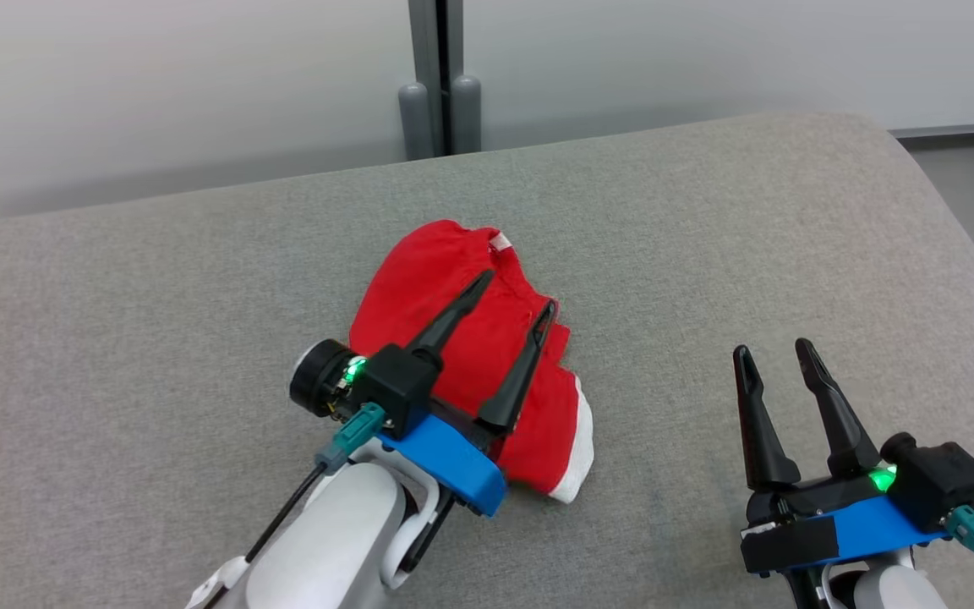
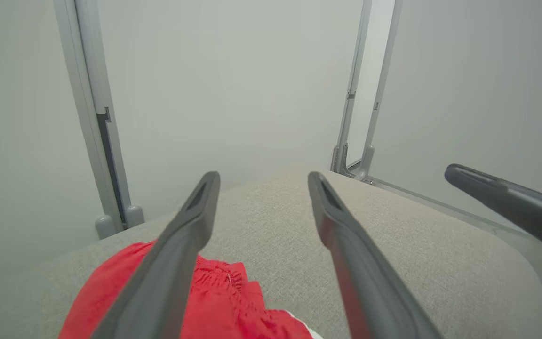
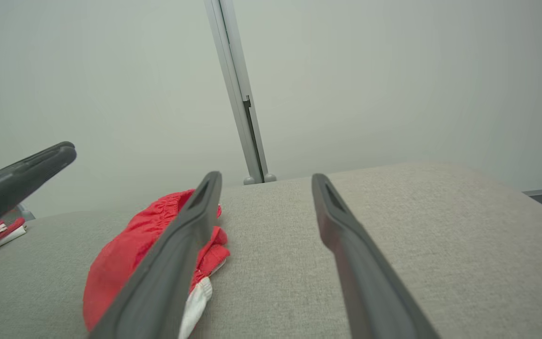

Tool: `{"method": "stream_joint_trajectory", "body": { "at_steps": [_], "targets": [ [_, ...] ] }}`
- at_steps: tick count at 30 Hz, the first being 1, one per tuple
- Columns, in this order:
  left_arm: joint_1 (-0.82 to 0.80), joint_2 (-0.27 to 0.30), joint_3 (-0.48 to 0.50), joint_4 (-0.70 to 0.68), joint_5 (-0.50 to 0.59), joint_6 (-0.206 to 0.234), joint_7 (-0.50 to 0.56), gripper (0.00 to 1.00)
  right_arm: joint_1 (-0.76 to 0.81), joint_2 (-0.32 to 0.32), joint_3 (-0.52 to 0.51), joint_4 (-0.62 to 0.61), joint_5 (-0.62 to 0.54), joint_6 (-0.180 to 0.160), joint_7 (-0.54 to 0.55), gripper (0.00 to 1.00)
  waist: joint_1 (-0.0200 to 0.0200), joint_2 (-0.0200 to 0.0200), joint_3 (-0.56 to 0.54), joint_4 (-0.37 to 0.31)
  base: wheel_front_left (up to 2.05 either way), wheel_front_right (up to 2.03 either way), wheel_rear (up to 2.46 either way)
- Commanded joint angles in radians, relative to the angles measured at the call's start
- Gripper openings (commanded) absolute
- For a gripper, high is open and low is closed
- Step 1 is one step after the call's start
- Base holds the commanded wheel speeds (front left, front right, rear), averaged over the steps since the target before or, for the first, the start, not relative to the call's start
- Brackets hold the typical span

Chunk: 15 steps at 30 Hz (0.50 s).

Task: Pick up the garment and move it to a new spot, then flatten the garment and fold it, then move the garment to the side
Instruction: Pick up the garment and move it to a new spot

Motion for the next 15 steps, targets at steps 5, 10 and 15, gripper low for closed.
{"method": "stream_joint_trajectory", "body": {
  "at_steps": [5, 10, 15],
  "targets": [
    [0.052, 0.056, 0.093, -0.095, -0.002, 0.055, -0.007, 1.0, 0.021, -0.005, -0.01, 0.001, -0.01, 0.0, -0.004, 1.0, 0.0001, 0.0001, -0.019, 0.043, 0.0, 0.0, 0.0],
    [0.114, 0.093, 0.191, -0.173, 0.012, 0.095, -0.007, 1.0, 0.025, -0.005, -0.015, 0.004, -0.016, 0.0, -0.004, 1.0, 0.0001, 0.0001, -0.03, 0.074, 0.0, 0.0, 0.0],
    [0.201, 0.126, 0.323, -0.248, 0.041, 0.131, -0.006, 1.0, 0.032, -0.005, -0.022, 0.013, -0.02, 0.0, -0.004, 1.0, 0.0001, 0.0001, -0.043, 0.11, 0.0, 0.0, 0.0]
  ]
}}
